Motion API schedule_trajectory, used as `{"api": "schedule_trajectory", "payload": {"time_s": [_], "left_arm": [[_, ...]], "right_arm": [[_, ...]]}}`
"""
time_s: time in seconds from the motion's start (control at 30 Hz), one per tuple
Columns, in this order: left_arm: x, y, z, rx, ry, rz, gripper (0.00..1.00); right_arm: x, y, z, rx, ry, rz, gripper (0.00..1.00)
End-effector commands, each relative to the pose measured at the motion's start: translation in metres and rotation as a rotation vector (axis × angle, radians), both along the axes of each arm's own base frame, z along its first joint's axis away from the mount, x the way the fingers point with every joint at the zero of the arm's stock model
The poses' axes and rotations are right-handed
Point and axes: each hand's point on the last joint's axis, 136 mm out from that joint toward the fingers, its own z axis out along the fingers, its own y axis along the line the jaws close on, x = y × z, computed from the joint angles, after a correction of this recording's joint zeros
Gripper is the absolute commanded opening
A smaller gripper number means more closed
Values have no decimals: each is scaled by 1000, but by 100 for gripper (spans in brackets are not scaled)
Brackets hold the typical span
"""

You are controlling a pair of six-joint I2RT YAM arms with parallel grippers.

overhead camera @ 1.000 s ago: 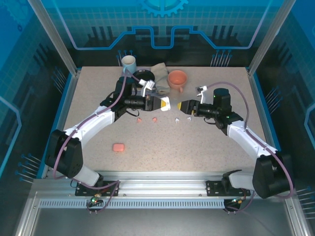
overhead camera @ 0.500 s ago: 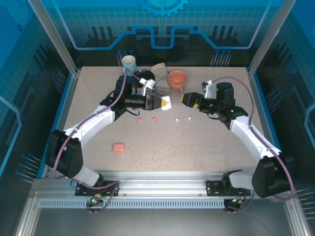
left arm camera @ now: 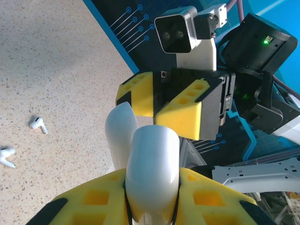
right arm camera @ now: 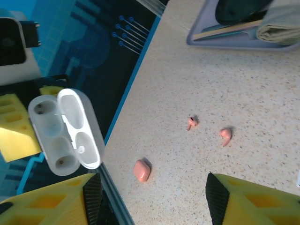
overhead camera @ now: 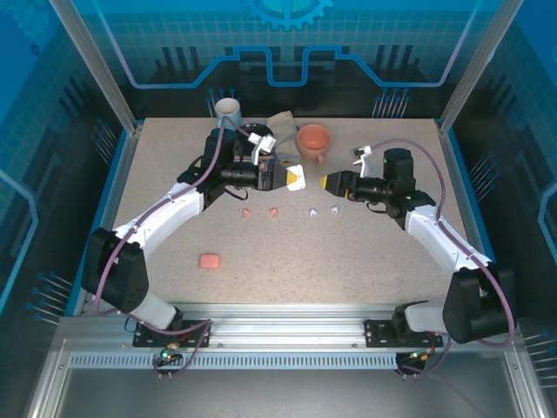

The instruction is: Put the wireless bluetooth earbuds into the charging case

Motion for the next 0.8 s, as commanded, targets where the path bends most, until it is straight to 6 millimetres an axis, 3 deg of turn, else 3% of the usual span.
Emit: {"api": "schedule_trajectory", "payload": {"time_s": [0.0, 0.23, 0.77], "left_arm": [[-3, -6, 12, -21, -21, -42, 2], [-5, -12, 12, -23, -17, -58, 2], [-6, -25, 12, -23, -15, -78, 2]], "right_arm": [[-10, 14, 16, 33, -67, 88, 63], [-11, 31, 19, 39, -75, 128, 57], [-5, 47, 18, 48, -67, 166, 42]]}}
